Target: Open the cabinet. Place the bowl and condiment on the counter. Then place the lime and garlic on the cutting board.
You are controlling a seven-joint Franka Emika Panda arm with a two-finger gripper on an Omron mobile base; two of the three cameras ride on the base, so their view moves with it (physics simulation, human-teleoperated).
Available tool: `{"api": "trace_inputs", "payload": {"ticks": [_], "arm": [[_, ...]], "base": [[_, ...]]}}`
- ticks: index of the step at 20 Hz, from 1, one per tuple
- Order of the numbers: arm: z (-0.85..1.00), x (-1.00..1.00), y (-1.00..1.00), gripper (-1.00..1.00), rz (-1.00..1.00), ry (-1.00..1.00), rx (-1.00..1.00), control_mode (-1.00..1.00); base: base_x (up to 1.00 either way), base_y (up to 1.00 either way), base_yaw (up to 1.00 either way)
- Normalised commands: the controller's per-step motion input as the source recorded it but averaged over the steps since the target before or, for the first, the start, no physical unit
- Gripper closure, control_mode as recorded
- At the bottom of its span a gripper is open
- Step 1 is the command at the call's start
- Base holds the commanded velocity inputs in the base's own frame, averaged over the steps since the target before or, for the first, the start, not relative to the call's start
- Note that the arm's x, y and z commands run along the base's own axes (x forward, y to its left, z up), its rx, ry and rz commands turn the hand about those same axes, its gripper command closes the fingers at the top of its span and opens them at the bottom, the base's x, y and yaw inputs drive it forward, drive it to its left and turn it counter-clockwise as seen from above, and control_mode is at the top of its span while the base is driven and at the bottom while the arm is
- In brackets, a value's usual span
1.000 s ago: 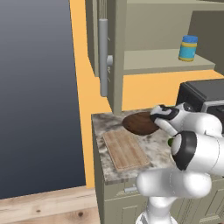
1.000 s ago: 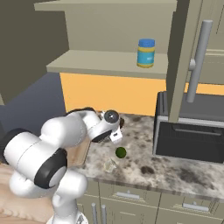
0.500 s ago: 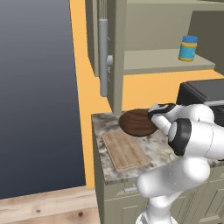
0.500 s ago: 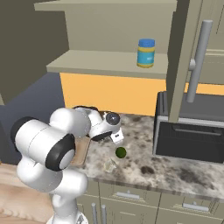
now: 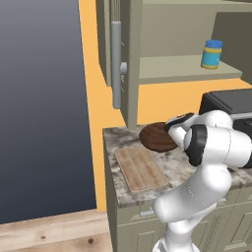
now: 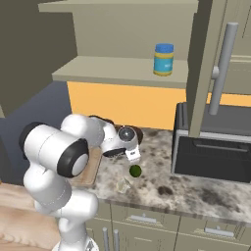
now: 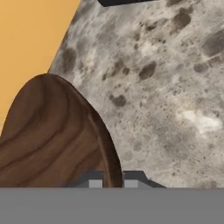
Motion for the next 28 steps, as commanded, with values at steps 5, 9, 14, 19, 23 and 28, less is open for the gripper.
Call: {"api": "trace_inputs", "payload": {"ticks": [5,9,14,19,23,28], "arm": [[0.00,0.02,-0.05,-1.00,0.00,0.00,0.00,-1.00],[0.23,0.00,-0.41,-1.00,-0.01,0.00,0.03,-1.00],[0.42,-0.15,-0.37,-1.00,0.00,0.00,0.04,-1.00],[0.41,-0.43,-0.04,-1.00,0.03,0.01,0.00,-1.00],[0.62,-0.50,0.00,-1.00,0.12,0.00,-0.02,-1.00],[0.73,-0.48,0.00,-1.00,0.11,0.00,-0.01,-1.00]], "base": [[0.00,0.00,0.00],[0.00,0.00,0.00],[0.00,0.00,0.00],[0.00,0.00,0.00],[0.00,0.00,0.00],[0.00,0.00,0.00]]}}
